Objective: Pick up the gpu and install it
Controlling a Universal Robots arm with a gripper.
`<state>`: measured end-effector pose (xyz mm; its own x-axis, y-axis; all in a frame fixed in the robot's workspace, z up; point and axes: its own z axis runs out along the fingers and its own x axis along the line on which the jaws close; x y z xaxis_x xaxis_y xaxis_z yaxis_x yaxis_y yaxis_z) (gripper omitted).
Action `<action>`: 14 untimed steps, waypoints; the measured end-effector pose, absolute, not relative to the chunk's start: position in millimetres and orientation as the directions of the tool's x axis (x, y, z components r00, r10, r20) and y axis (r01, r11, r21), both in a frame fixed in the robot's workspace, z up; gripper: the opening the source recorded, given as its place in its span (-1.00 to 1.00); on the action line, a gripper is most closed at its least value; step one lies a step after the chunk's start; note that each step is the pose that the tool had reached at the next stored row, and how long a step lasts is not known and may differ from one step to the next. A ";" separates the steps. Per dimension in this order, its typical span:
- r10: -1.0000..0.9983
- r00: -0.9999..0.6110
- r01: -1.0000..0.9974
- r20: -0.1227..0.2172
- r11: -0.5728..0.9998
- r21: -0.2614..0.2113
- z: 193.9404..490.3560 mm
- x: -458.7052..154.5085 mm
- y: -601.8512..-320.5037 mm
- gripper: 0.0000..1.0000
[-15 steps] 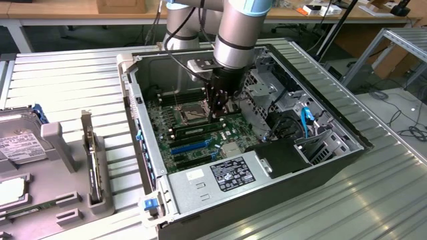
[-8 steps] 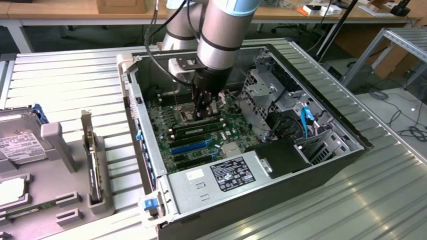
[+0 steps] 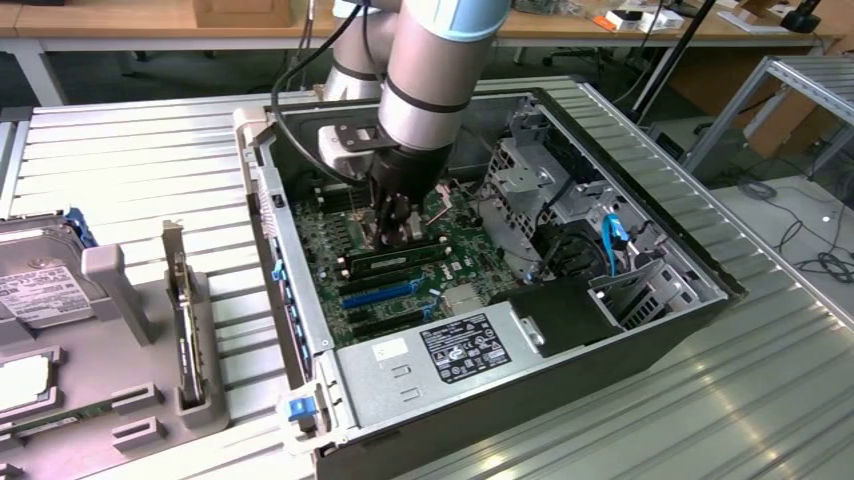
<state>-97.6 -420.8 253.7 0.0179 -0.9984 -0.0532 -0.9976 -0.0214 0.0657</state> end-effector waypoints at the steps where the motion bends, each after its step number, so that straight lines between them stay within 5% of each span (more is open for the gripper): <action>1: -0.998 0.018 -0.998 -0.053 -0.021 0.066 253.2 -98.2 -420.9 -0.79; 14: -0.999 0.018 -0.998 -0.038 -0.020 0.066 248.6 -103.9 -421.8 -0.79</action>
